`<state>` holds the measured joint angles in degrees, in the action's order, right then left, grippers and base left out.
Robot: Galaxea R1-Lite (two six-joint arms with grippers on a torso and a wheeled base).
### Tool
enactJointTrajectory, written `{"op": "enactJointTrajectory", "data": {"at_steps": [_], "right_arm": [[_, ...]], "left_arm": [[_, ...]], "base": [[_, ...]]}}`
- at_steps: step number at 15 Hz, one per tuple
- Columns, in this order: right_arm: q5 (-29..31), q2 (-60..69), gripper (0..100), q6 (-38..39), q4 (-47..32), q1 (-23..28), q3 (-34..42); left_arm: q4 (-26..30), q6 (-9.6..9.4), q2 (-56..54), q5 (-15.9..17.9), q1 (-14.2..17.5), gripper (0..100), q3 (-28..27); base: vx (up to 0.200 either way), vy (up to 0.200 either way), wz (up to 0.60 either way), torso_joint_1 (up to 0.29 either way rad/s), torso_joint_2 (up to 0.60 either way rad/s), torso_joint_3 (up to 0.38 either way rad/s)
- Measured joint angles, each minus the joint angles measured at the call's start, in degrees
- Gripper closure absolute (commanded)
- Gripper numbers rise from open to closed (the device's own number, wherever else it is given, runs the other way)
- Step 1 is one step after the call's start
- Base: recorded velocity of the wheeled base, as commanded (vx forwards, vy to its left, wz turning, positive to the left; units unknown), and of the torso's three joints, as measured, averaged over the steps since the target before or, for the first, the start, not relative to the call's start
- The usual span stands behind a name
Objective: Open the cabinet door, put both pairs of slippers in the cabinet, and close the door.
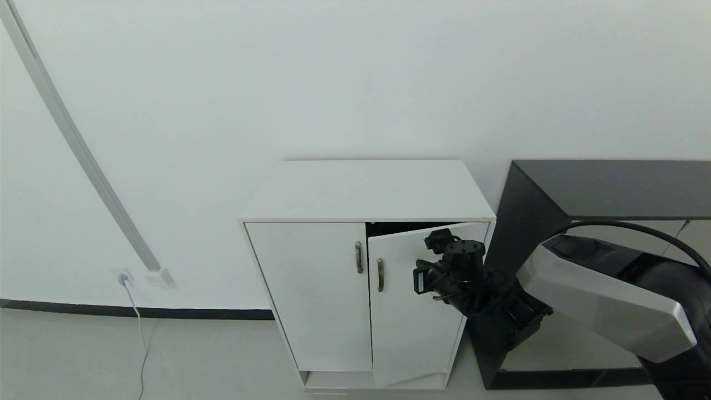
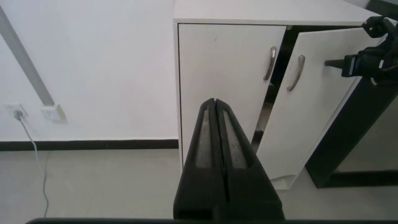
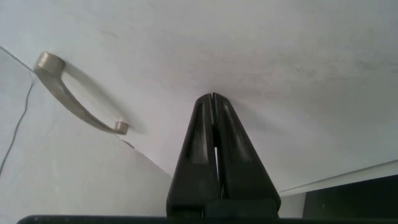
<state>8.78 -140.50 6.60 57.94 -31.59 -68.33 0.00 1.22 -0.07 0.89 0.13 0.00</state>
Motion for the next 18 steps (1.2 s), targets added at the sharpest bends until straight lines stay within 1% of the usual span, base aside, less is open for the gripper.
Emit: {"op": "enactJointTrajectory", "data": {"at_steps": [8,18], "right_arm": [[0.0,-2.6,100,0.0,-3.7,0.8,-6.1],[0.1,-3.8,100,-0.1,-7.4,0.9,-10.7]], "left_arm": [[0.0,-0.02,0.0,0.0,0.0,100,0.0],[0.0,0.00,0.0,0.0,0.0,100,0.0]], "base": [[0.000,0.000,0.00,0.000,0.00,0.000],[0.000,0.000,0.00,0.000,0.00,0.000]]}}
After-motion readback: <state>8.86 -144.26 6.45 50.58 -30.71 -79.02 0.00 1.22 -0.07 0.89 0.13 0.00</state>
